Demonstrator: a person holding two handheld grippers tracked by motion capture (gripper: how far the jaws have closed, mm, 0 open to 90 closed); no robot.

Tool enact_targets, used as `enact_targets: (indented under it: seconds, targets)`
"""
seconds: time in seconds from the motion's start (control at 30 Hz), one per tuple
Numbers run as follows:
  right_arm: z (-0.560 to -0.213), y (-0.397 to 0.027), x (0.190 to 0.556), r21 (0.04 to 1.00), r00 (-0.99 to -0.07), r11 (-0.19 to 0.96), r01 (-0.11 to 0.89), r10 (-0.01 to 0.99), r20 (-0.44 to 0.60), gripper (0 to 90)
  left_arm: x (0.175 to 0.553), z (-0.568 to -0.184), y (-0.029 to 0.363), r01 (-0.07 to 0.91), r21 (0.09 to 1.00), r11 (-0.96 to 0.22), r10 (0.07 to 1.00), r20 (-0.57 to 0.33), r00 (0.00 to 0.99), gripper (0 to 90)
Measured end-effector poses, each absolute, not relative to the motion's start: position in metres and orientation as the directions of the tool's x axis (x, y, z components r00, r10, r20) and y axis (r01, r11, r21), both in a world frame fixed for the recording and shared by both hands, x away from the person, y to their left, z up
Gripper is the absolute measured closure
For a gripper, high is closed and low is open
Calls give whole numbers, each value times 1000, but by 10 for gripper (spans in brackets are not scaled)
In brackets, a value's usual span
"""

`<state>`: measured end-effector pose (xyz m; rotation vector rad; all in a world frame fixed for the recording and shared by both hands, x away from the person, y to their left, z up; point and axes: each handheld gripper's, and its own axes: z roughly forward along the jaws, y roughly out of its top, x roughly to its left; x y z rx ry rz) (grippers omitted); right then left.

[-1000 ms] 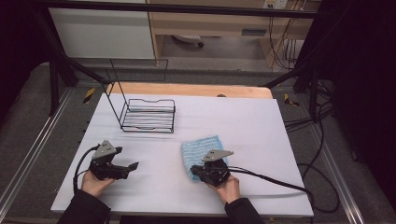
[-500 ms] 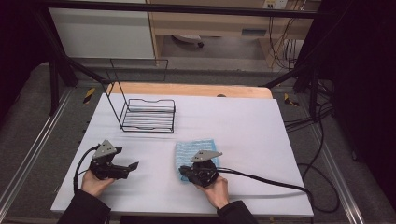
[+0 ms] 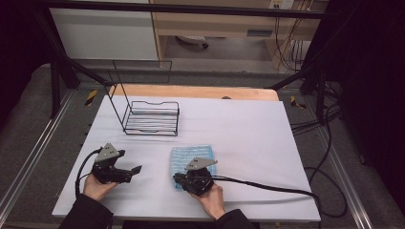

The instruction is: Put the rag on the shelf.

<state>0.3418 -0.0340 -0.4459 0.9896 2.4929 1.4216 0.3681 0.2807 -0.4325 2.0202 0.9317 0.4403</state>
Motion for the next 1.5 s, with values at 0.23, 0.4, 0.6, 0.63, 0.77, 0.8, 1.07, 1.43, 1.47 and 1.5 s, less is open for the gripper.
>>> enact_targets:
  seconds: [0.23, 0.4, 0.6, 0.63, 0.77, 0.8, 1.07, 1.43, 1.47, 1.5]
  targets:
    - [-452, -32, 341, 807, -795, 353, 474, 565, 220, 611, 368, -432, 281, 451, 814, -365, 748, -31, 663, 68]
    - [-430, -46, 346, 837, -776, 308, 453, 597, 201, 302, 367, -432, 281, 450, 816, -364, 749, -32, 662, 68]
    - [-419, -85, 360, 846, -732, 265, 462, 652, 196, 158, 368, -432, 281, 453, 813, -366, 750, -32, 661, 68]
    - [-419, -85, 360, 846, -732, 265, 462, 652, 196, 158, 368, -432, 281, 454, 812, -366, 749, -32, 661, 68]
    - [-420, -110, 366, 844, -709, 261, 469, 681, 184, 105, 367, -433, 280, 458, 811, -364, 750, -37, 661, 68]
    - [-421, -115, 367, 845, -705, 255, 470, 685, 185, 99, 367, -432, 280, 458, 810, -365, 750, -36, 661, 68]
    - [-430, -140, 373, 817, -699, 291, 497, 692, 179, 53, 367, -432, 277, 462, 808, -367, 752, -34, 658, 67]
    - [-429, -157, 375, 810, -689, 304, 502, 707, 161, 39, 369, -425, 258, 474, 803, -361, 754, -48, 655, 66]
    - [-429, -158, 376, 808, -688, 302, 506, 707, 166, 40, 369, -424, 256, 474, 803, -361, 754, -48, 655, 67]
    - [-429, -159, 376, 808, -688, 299, 507, 705, 171, 40, 370, -423, 253, 475, 804, -358, 755, -51, 654, 67]
